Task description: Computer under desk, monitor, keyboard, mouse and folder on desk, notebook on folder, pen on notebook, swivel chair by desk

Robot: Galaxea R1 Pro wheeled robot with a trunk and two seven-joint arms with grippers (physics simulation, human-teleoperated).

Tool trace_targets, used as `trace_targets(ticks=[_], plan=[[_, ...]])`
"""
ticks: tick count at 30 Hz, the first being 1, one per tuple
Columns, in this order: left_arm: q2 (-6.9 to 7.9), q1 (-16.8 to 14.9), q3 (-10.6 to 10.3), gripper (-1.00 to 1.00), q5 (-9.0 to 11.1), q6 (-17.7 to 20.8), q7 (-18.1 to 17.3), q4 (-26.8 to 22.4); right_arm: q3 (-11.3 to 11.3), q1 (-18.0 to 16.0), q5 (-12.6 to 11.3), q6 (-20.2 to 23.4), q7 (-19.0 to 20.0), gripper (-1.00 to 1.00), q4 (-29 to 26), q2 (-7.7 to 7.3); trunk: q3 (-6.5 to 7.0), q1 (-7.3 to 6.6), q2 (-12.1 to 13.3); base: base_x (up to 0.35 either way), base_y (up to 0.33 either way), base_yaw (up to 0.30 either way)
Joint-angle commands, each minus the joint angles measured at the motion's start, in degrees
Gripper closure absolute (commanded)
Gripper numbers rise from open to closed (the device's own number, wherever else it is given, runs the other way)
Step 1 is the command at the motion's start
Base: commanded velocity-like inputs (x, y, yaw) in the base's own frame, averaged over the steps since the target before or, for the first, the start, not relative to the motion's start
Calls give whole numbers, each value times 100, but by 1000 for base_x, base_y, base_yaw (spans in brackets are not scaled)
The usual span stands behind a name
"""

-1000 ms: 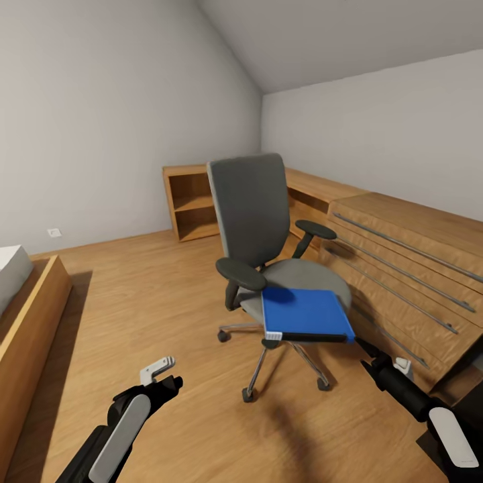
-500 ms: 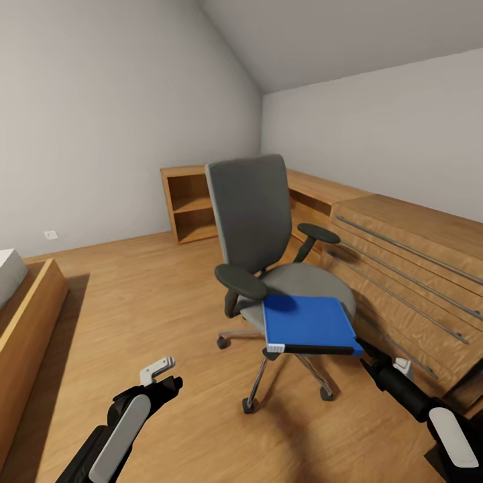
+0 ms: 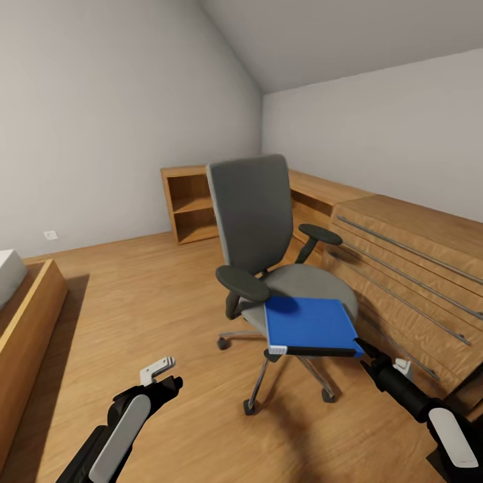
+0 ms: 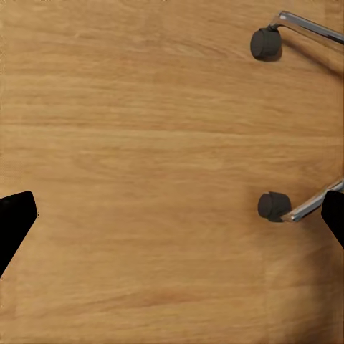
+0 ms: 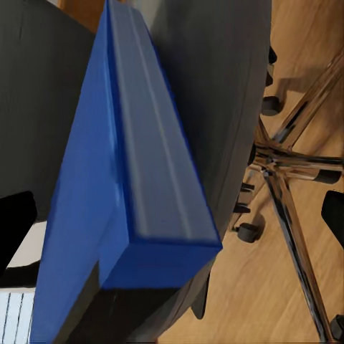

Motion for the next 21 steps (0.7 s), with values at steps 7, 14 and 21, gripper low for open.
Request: trace_targets(ticks=[7,14,21], plan=[[2,-5,-14,-100,49,-1,54,-6,-5,-4,-27,45,3,-100,123,2,-5,-1,-2,1,152,0],[1,-4,-14,-100,49,-1,54,-6,-5,-4,-26,45,3,-100,145,2,-5,-1,-2,0,33,0],[2,-4,-14,-100,49,-1,54,-6,0,-4,-26,44,3,-100,150,2,-5,-1,-2,0,5,0]])
